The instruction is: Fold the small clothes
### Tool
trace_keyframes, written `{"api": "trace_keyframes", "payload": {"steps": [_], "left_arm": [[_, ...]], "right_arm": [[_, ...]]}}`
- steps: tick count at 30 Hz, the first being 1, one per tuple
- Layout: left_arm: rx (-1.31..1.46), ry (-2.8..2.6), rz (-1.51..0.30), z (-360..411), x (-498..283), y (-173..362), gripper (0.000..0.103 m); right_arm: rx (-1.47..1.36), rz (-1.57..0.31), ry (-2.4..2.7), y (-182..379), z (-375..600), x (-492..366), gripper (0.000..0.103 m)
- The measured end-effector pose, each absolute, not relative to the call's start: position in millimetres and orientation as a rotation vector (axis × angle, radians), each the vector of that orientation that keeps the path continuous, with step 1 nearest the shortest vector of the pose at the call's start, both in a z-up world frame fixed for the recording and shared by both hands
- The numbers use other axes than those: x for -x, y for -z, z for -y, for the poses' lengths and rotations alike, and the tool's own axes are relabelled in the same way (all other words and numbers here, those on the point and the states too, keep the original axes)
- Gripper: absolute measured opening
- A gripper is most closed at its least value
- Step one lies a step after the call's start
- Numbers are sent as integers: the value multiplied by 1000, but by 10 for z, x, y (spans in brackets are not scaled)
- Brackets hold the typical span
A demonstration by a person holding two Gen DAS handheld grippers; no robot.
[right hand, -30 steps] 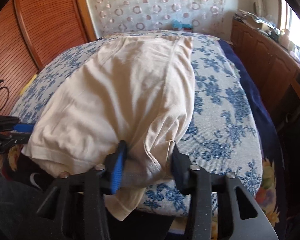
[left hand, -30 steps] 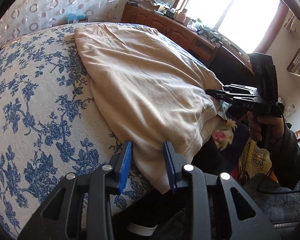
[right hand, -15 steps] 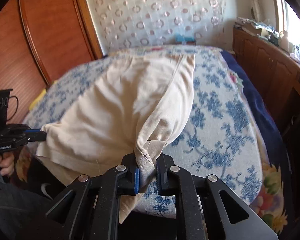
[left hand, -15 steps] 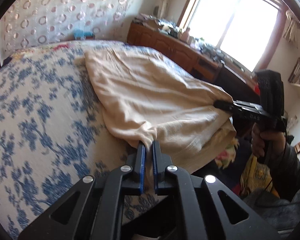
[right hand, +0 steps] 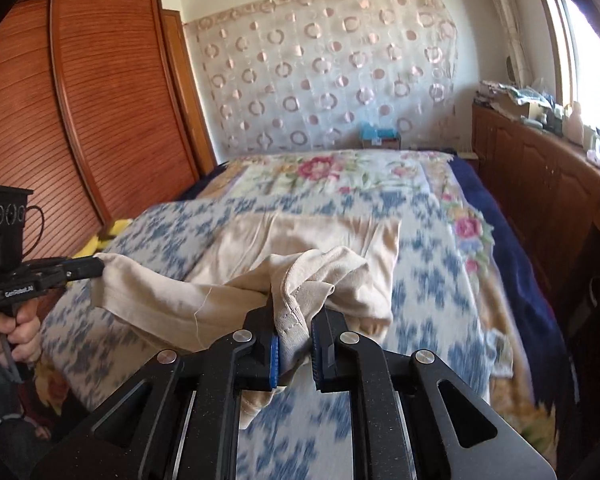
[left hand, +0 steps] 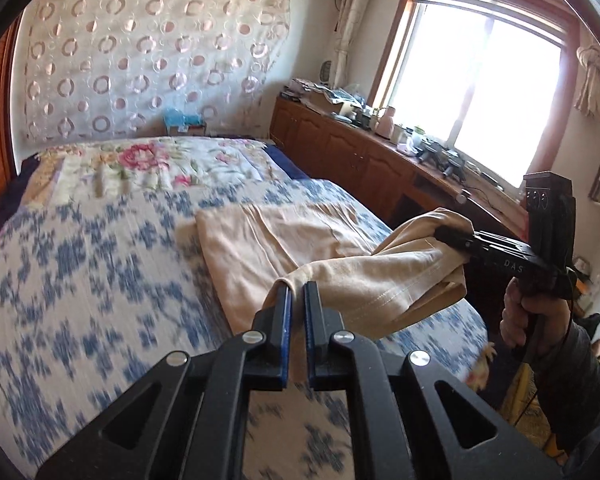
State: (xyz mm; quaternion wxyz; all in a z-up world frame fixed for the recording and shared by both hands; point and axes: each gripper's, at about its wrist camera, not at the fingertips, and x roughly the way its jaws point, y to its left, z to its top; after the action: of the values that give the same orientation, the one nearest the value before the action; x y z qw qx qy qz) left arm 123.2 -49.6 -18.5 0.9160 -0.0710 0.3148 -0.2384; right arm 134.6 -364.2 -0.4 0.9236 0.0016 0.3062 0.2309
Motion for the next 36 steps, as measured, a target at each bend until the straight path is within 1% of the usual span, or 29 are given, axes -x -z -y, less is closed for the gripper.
{"api": "trace_keyframes", "payload": {"steps": [11, 17, 22, 27, 31, 34, 35, 36], "left_arm": [[132, 413, -663, 536, -1976, 193, 4], [113, 398, -706, 545, -2269, 374, 4], [160, 404, -769, 485, -2375, 536, 4], [169, 400, -768, 407, -2398, 510, 4], [147, 426, -783, 408, -2374, 519, 4], [114, 459, -816, 467, -2336, 595, 4], [107, 472, -825, 482, -2327, 616, 5], [99, 493, -841, 509, -2315, 651, 5]], "right_arm": [[-15, -661, -468, 150, 3616, -2123, 9], [-1, -692, -457, 299, 3590, -2431, 9], [-12, -731, -444, 469, 3592, -2653, 9], [-38, -730, -407, 446, 3569, -2810, 9], [-18, -810, -365, 575, 3518, -2969, 10], [30, -810, -366, 584, 3498, -2942, 15], [43, -806, -360, 562, 3506, -2919, 20], [49, -804, -355, 539, 3520, -2898, 23]]}}
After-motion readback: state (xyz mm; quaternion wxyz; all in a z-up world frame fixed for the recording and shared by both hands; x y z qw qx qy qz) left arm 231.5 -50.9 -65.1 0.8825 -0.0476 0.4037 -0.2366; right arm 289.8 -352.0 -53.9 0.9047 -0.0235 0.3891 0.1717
